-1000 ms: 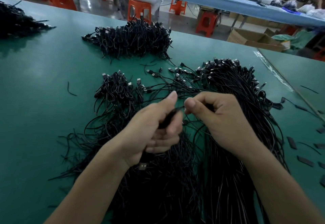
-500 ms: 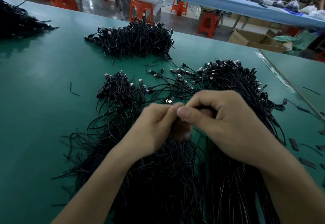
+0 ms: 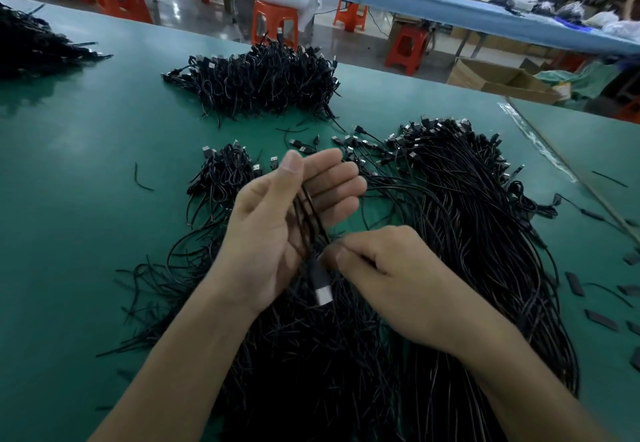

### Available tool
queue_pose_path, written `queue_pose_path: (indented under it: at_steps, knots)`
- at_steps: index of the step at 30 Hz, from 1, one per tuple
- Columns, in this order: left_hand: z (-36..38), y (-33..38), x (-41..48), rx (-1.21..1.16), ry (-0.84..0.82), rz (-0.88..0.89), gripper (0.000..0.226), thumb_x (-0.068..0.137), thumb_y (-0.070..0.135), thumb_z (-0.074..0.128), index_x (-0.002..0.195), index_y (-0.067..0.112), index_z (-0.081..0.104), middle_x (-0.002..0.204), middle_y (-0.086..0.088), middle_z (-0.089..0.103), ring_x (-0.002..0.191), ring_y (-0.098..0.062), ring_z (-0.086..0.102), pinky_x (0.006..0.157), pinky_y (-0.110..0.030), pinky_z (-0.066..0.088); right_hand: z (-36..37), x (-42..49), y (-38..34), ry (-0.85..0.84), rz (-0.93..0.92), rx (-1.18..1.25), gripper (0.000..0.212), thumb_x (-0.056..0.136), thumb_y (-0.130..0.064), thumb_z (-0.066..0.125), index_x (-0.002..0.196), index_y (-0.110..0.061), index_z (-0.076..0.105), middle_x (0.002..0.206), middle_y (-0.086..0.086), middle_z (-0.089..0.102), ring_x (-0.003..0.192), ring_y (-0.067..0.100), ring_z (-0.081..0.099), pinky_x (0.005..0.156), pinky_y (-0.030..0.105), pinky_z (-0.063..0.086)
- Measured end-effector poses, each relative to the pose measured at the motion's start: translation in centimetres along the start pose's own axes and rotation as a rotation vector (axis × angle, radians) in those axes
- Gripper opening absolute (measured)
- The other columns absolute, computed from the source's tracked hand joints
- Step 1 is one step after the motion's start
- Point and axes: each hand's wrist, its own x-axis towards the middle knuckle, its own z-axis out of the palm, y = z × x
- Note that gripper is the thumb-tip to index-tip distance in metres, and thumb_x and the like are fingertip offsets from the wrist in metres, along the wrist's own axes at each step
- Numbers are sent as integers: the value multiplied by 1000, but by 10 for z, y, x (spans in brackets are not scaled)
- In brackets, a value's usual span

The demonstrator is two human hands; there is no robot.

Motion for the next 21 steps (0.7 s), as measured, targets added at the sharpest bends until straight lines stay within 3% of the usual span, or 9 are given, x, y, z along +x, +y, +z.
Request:
queue_pose_path:
  at_steps: [2,4,6,7,9,11,16,19,21]
  knots:
    - [-3,-6,0,345,96,147,40,95,36,51,118,9,69,112,-11,74,106,-23,71,86,-30,58,-2,-5,-2,-44,-13,-53,38,100,-42,45,67,-24,46,53,-8,47,45,11,39,48,36,38]
    - [-5,-6,0,702,87,192,34,94,39,50,114,18,68,109,-2,75,101,-13,72,85,-32,60,-9,-8,-2,-48,-39,-16,33,100,-39,45,72,-27,55,56,-7,50,48,17,44,49,35,40]
    - [-4,-2,-3,936,-40,104,24,94,43,48,91,36,71,83,14,75,72,-1,70,66,-27,60,-17,-7,-2,2,-67,17,28,99,-38,51,78,-28,66,54,-5,53,45,13,44,45,28,37]
    - [0,-1,-5,1005,-99,36,31,96,44,46,76,39,68,68,16,69,56,-1,63,53,-25,54,-21,-6,-1,40,-80,36,26,97,-39,57,77,-28,69,54,-8,54,44,7,43,44,23,35]
    - [8,-3,-9,913,-151,-150,48,101,44,41,65,25,66,56,5,66,46,-13,60,44,-31,49,-30,-3,1,106,-97,121,23,90,-42,66,75,-25,72,58,-11,62,49,2,48,49,18,38]
    - [14,0,-12,716,-166,-270,59,104,44,37,59,19,66,46,-2,59,40,-17,57,40,-23,45,-36,0,3,158,-115,253,23,81,-43,70,75,-21,73,63,-4,66,54,6,53,53,20,44]
    - [12,8,-12,507,-287,-282,55,101,49,39,54,23,52,39,8,38,31,-7,40,39,-15,33,-38,0,10,135,-178,485,17,78,-28,77,79,-14,68,75,7,67,69,13,59,65,24,50]
    - [7,10,-12,339,-367,-339,54,102,47,41,53,27,47,41,9,41,35,-8,46,40,-15,36,-36,-1,10,19,-190,599,14,80,-24,72,83,-15,63,83,-10,68,82,6,64,76,18,51]
    - [4,11,-11,283,-402,-374,51,100,47,42,54,27,47,43,8,43,40,-9,51,41,-16,39,-36,0,9,-12,-209,542,14,85,-25,70,87,-15,61,83,-16,66,81,1,61,75,16,49]
